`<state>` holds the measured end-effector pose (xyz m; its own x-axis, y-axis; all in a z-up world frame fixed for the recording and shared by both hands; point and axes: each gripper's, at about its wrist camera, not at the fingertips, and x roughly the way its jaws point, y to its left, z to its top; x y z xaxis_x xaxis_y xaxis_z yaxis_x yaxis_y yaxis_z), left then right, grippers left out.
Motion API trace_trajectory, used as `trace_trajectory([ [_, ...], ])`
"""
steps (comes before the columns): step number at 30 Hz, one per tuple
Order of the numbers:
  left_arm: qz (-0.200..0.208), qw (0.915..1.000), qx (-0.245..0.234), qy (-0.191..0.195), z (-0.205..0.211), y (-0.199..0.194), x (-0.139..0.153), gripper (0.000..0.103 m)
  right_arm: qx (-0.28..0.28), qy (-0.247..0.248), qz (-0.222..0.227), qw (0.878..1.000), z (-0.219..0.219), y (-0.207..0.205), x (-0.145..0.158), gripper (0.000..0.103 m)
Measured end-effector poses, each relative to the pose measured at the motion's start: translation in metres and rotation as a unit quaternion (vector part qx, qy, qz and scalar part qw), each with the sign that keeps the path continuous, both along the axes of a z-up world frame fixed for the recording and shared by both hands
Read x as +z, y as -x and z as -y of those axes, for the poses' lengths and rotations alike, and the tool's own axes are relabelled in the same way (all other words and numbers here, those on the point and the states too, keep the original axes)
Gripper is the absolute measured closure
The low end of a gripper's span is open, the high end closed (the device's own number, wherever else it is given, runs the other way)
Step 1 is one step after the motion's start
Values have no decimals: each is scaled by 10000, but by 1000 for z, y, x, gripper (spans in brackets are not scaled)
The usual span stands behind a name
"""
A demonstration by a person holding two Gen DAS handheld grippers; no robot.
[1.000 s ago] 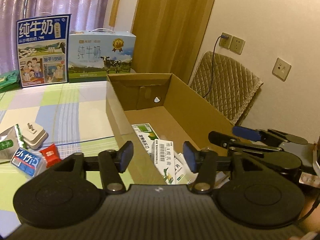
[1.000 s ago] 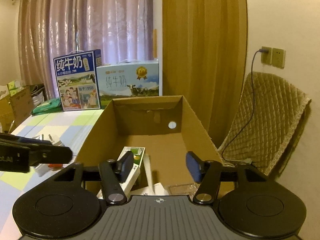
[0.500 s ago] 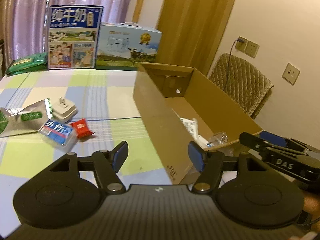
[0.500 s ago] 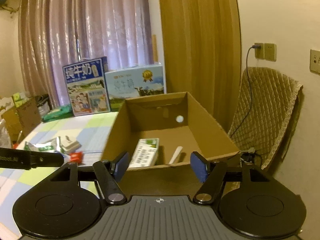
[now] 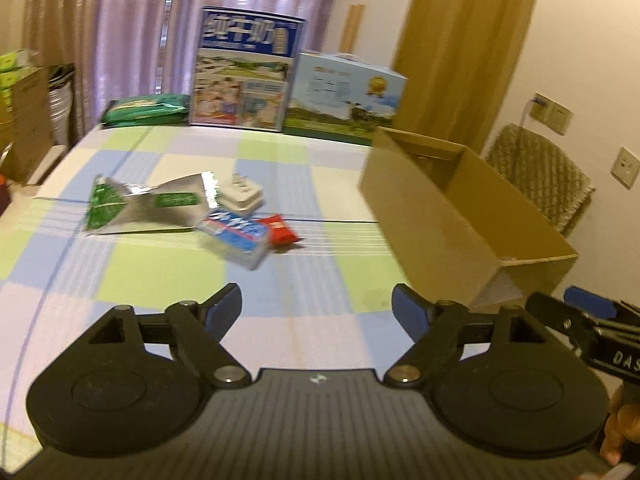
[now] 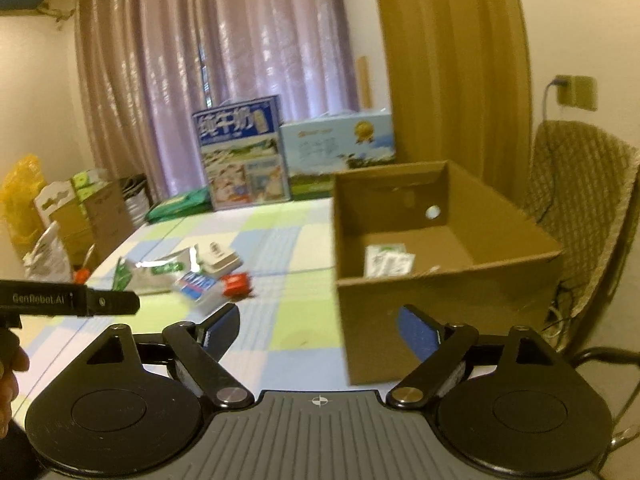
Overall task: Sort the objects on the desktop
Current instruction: 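Move both tools back over the remaining table items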
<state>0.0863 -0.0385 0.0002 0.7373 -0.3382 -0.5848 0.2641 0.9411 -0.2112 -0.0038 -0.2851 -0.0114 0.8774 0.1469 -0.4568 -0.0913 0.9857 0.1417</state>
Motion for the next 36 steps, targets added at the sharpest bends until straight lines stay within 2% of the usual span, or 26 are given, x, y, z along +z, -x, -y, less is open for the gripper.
trace_trajectory([
  [9,-25,9993,384,-27,-42,4,-5,17,411,101,-113,9990,-32,-5,-6,13],
  [22,-92,9986,480,-191,-62,-9,-12,13,968,385,-226,9943,-71,-31,-19,12],
  [36,-168,9978,98,-631,-61,-57,-33,11,1220,602,-405,9899,-87,-98,-38,13],
])
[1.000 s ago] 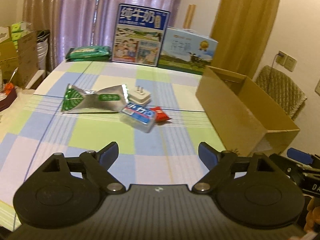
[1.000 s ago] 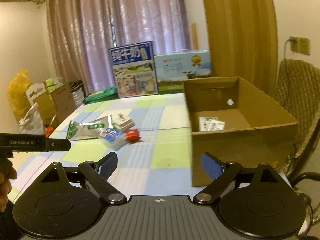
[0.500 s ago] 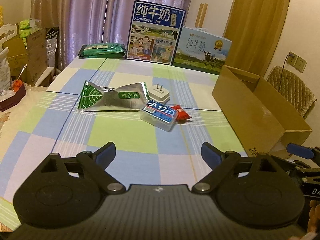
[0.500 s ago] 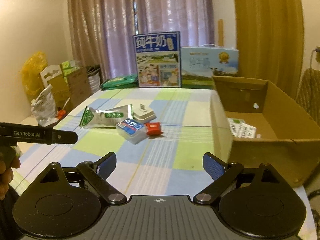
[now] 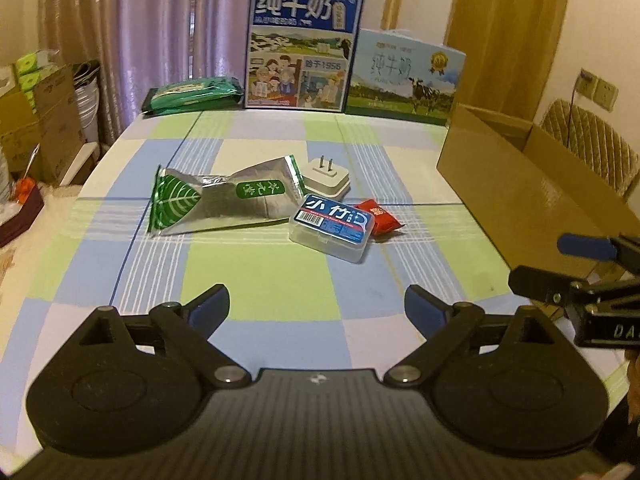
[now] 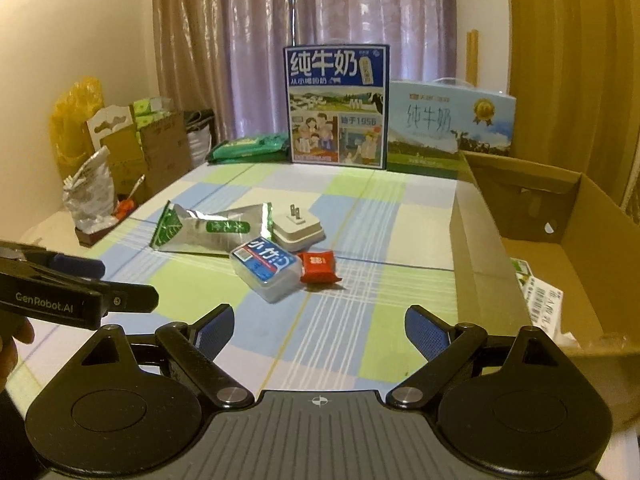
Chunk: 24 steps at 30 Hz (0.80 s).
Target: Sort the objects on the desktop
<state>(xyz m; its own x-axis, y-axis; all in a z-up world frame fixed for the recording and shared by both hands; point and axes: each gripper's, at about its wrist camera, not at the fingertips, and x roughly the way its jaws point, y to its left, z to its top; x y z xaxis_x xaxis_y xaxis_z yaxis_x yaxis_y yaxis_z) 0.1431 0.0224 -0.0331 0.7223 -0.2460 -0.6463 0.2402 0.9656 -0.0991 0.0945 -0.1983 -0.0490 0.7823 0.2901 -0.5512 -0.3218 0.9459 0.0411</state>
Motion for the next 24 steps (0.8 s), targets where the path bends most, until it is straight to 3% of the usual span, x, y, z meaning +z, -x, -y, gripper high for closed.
trace_trajectory([
  [10,-43,9967,-779,-235,3,-60,-23,11,58,52,-310,9995,-4,-56,-28,13],
  [17,60,9886,-1431,-465,23,-100,-43,11,29,103,-399,9991,-7,-87,-42,14],
  [24,-38,9855,-1595,-572,36,-139,-66,10,-13,278,-523,9982,-5,-107,-58,14],
])
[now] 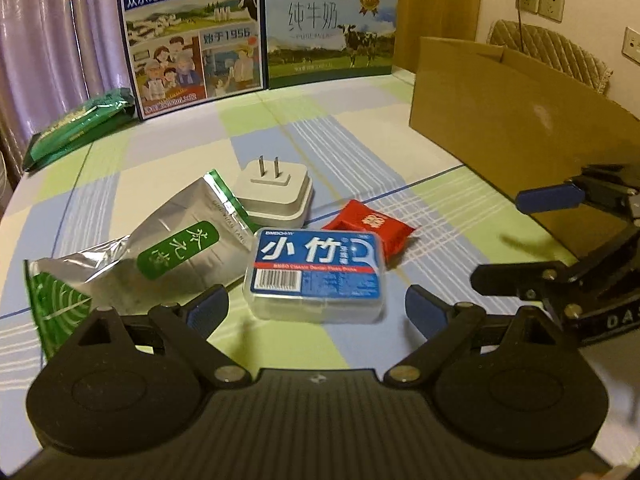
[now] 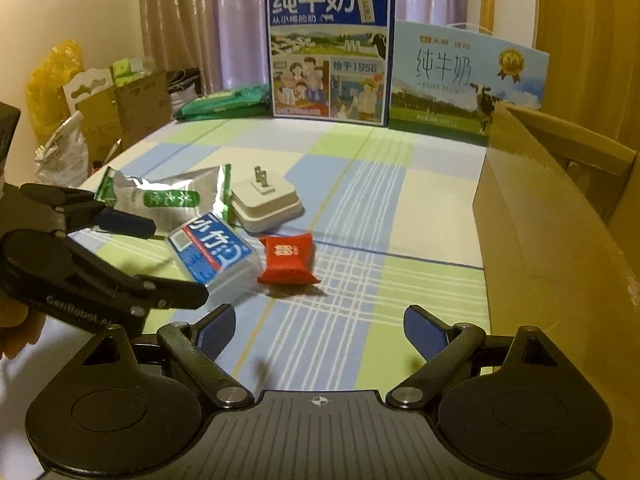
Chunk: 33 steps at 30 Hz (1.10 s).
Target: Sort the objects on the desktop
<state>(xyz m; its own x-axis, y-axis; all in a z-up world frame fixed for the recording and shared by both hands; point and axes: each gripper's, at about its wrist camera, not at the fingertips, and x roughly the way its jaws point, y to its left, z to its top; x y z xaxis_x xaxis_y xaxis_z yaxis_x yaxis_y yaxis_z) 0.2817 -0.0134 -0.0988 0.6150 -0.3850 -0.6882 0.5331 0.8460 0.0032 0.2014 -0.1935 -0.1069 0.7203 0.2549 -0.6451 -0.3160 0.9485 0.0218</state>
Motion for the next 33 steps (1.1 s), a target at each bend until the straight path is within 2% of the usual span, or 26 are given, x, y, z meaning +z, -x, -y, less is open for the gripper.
trace_trajectory([
  [9,-137,9996,-207,92,2,-22,-18,10,-52,-63,-102,9999,-1,-16,-11,14],
  [11,-171,9996,-188,121,0,-23,-19,19,-46,-102,-119,9999,-3,-20,-12,14],
  [16,-116,9994,312,128,-16,-7,-15,20,8,-230,-130,9997,-14,-32,-15,19],
  [21,-223,9951,924,274,-36,5,-16,20,44,-237,-161,9996,-29,-53,-24,31],
  [25,-159,9947,998,190,-41,8,-17,20,68,-178,-169,9997,-38,-68,-29,37],
  [28,-117,9950,983,140,-39,7,-17,20,81,-97,-191,9997,-43,-74,-33,49],
  [30,-98,9949,995,140,-37,5,-17,20,92,18,-169,9998,-45,-72,-32,73],
  [33,-32,9946,1031,139,-34,3,-17,20,60,50,-257,9996,-42,-61,-28,76],
])
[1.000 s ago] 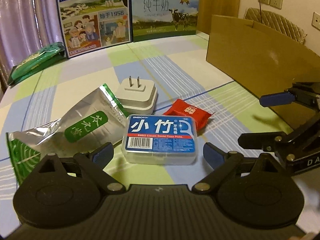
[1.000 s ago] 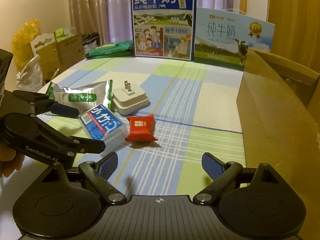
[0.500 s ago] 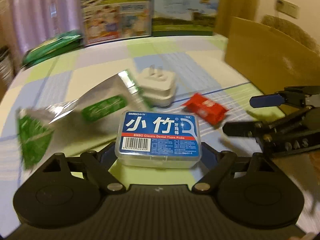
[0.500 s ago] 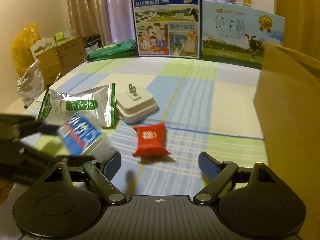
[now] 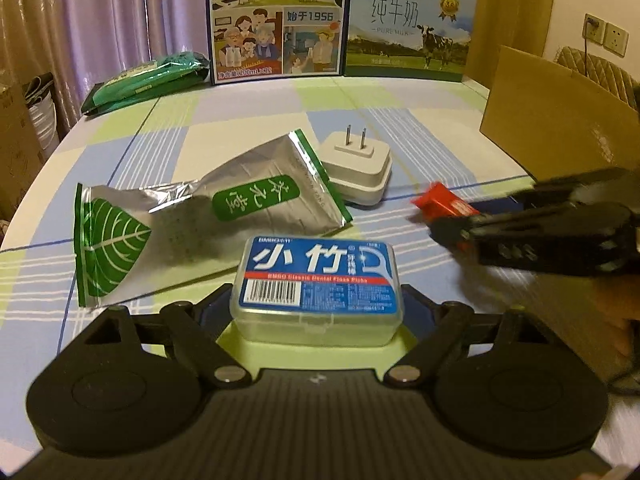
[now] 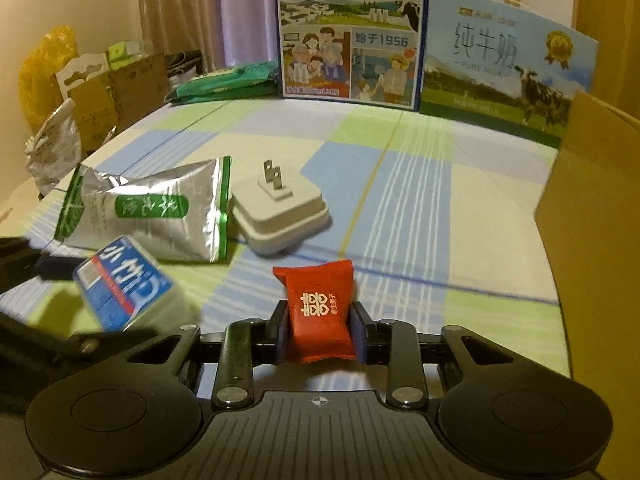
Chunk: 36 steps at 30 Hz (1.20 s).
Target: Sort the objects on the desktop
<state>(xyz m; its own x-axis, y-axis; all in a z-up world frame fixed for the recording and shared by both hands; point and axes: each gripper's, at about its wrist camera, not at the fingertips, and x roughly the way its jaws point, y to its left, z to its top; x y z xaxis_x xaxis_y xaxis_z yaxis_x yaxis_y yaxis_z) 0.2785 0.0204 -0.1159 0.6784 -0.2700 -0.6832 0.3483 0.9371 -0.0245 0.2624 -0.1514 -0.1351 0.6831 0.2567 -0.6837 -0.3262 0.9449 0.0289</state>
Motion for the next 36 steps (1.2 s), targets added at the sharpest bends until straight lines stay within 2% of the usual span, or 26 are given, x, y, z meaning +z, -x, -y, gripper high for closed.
trace_trajectory([
  [4,39,10000,-38,3,4,6,0,20,-127,6,-17,9999,12,35,1,76],
  [7,-13,10000,-73,-24,9,24,1,20,-251,-62,-58,9996,21,65,5,76],
  [11,-127,9999,44,-10,11,68,5,20,-510,-162,-136,9985,35,111,10,76],
  [17,-262,9994,179,134,19,135,9,20,-593,-73,-143,9981,43,170,14,76],
  [22,-220,9992,239,213,21,156,9,20,-701,-219,-79,9973,50,185,13,74],
  [26,-220,9992,235,233,20,154,10,20,-797,-262,-27,9965,53,186,13,55],
  [35,-231,9991,251,262,21,153,5,20,-560,-7,178,9983,48,189,7,56],
  [36,-235,9990,245,275,21,152,5,20,-553,13,198,9983,47,190,6,60],
])
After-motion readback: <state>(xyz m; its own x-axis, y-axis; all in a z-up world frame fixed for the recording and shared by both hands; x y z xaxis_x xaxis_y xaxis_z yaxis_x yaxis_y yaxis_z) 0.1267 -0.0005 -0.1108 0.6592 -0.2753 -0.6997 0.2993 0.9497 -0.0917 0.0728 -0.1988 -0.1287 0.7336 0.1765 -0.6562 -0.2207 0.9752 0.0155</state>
